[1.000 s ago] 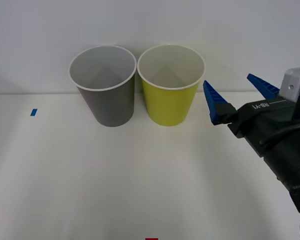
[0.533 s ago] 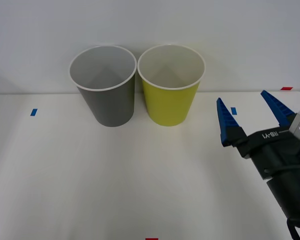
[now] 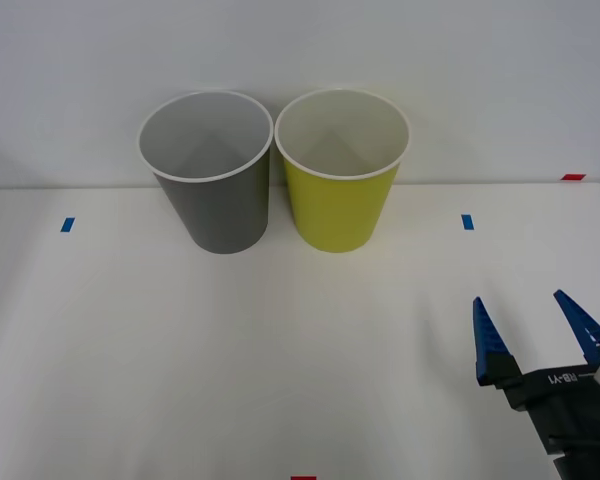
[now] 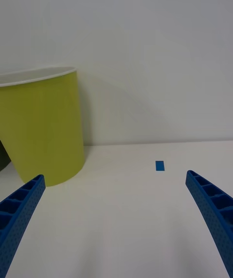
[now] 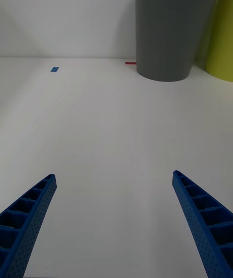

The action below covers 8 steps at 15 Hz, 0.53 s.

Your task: Put cans in the gray bin and PET bottles in the light green bin.

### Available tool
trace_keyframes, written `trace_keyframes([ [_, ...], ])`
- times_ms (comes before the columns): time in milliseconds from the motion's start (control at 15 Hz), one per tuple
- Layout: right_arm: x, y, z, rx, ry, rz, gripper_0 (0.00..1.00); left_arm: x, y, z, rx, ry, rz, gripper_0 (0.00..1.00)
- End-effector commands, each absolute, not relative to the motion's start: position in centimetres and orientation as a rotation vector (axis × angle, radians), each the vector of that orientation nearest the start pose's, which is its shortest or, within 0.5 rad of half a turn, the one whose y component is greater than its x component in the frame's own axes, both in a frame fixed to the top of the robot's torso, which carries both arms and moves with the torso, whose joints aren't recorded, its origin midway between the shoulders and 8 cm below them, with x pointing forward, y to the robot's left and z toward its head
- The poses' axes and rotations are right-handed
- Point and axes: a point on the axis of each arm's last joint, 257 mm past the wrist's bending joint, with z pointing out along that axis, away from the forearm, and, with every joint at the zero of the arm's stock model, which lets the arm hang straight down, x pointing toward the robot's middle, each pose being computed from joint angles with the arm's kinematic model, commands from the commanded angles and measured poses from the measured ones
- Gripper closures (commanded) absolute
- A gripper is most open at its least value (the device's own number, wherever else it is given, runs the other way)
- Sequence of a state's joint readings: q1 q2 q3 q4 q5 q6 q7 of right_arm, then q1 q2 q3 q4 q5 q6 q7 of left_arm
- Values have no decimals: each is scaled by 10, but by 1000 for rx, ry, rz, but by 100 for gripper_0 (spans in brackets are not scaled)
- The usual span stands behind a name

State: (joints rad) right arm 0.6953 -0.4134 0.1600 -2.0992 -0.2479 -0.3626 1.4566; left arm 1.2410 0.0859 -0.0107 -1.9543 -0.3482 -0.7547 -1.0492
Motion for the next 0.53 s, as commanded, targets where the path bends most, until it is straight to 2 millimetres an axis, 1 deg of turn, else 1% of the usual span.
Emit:
trace_keyframes([
  [67, 315, -268, -202, -67, 1474, 145, 0, 156, 288, -278, -63, 1681, -1, 18],
  [200, 298, -269, -215, -69, 1516, 142, 0, 156, 288, -278, -63, 1681, -1, 18],
  [333, 285, -269, -223, -62, 1540, 146, 0, 156, 288, -278, -63, 1681, -1, 18],
  [400, 274, -269, -228, -51, 1556, 153, 0, 156, 288, -278, -63, 1681, -1, 18],
  [533, 259, -269, -235, -38, 1583, 162, 0, 156, 288, -278, -63, 1681, -1, 18],
])
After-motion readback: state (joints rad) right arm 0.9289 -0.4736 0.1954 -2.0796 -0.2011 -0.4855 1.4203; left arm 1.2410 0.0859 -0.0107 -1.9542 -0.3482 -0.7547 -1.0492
